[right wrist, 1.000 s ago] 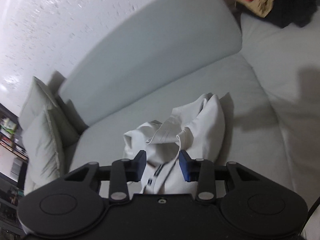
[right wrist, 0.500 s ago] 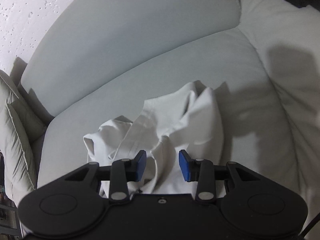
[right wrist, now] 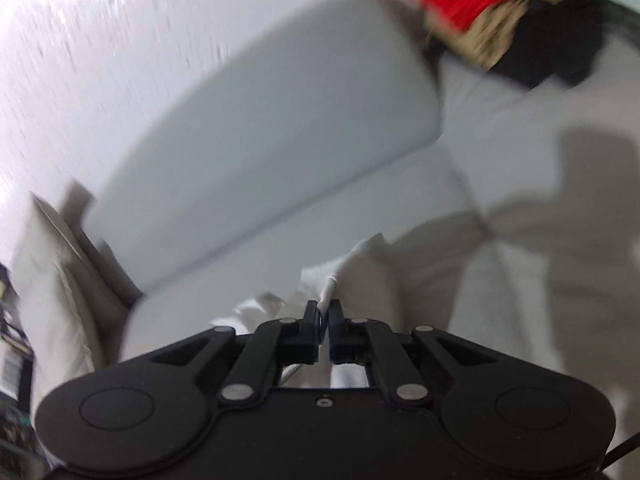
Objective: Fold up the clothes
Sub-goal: 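Close the right gripper on the shirt while the left gripper grasps another edge, then lift the white shirt with both grippers and shake it out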
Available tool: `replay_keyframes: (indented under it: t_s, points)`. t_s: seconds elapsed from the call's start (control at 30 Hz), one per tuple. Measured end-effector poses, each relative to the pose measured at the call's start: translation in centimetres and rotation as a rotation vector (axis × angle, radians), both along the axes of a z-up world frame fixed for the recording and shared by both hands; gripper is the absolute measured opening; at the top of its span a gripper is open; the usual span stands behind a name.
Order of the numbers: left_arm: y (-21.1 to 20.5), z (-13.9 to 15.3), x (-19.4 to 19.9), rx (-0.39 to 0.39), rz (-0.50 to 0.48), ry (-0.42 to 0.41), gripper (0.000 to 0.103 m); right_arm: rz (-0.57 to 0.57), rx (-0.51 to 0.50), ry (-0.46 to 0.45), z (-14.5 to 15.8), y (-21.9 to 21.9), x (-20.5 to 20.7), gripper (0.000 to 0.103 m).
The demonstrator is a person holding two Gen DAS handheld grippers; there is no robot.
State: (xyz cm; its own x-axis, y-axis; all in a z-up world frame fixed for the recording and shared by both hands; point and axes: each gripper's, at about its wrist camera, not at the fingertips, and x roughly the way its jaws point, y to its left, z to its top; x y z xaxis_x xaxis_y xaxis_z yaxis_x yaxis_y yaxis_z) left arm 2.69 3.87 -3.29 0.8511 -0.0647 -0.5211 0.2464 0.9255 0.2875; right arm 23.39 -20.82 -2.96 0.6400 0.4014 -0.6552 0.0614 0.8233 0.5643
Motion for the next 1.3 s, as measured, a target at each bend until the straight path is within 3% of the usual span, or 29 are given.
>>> replay_keyframes:
  t_s: [0.1, 0.23, 0.37, 0.43, 0.5, 0.57, 0.63, 0.73, 0.8, 0.87, 1.0, 1.13, 1.2, 1.23, 1.27, 1.3]
  points:
    - [-3.2, 0.7, -4.3, -0.031, -0.102, 0.007, 0.002, -0.066, 0.048, -0.036, 1.9, -4.4, -6.0, 0.004]
    - [-6.1, -2.8, -9.5, -0.048, -0.197, 0.177, 0.002, -0.138, 0.052, 0.014, 0.5, -8.9, -14.0, 0.004]
    - [-6.7, -7.4, -12.3, -0.072, -0.162, 0.379, 0.007, -0.151, 0.051, 0.164, -4.2, -10.6, -18.0, 0.007]
    - [-5.6, -7.6, -12.5, -0.125, -0.1, 0.415, 0.011, -0.153, 0.055, 0.222, -6.1, -11.0, -19.4, 0.009]
    - [-4.1, -7.5, -13.0, -0.177, -0.036, 0.432, 0.019, -0.142, 0.076, 0.213, -6.1, -10.9, -20.3, 0.018]
    - [-2.8, -6.7, -13.0, -0.229, 0.033, 0.429, 0.042, -0.129, 0.075, 0.188, -5.5, -10.6, -20.8, 0.035]
    - [-1.4, -6.2, -12.1, -0.296, 0.084, 0.45, 0.043, -0.111, 0.077, 0.162, -4.9, -10.2, -21.1, 0.037]
    - [0.3, -6.9, -10.6, -0.468, 0.143, 0.534, 0.044, -0.091, 0.11, 0.129, -4.6, -10.0, -21.8, 0.044]
    - [0.1, -8.1, -9.6, -0.548, 0.179, 0.593, 0.044, -0.085, 0.138, 0.123, -5.0, -10.1, -22.2, 0.045]
    - [-1.1, -9.4, -8.6, -0.567, 0.2, 0.645, 0.04, -0.082, 0.146, 0.129, -5.2, -9.8, -22.7, 0.045]
    - [-2.4, -10.6, -7.6, -0.575, 0.21, 0.649, 0.04, -0.082, 0.161, 0.128, -5.2, -10.0, -23.0, 0.046]
    - [-1.5, -11.2, -6.3, -0.61, 0.287, 0.619, 0.039, -0.091, 0.168, 0.129, -5.4, -10.3, -23.3, 0.049]
    - [-1.1, -11.5, -5.9, -0.625, 0.317, 0.619, 0.032, -0.097, 0.17, 0.131, -5.6, -10.4, -23.3, 0.049]
    - [-0.9, -11.8, -5.7, -0.628, 0.332, 0.621, 0.019, -0.1, 0.171, 0.132, -5.7, -10.5, -23.3, 0.05]
    - [-0.7, -12.1, -5.4, -0.63, 0.347, 0.621, 0.0, -0.103, 0.172, 0.133, -5.8, -10.5, -23.3, 0.05]
    - [-0.6, -12.2, -5.3, -0.622, 0.364, 0.61, 0.001, -0.105, 0.172, 0.134, -5.9, -10.5, -23.3, 0.05]
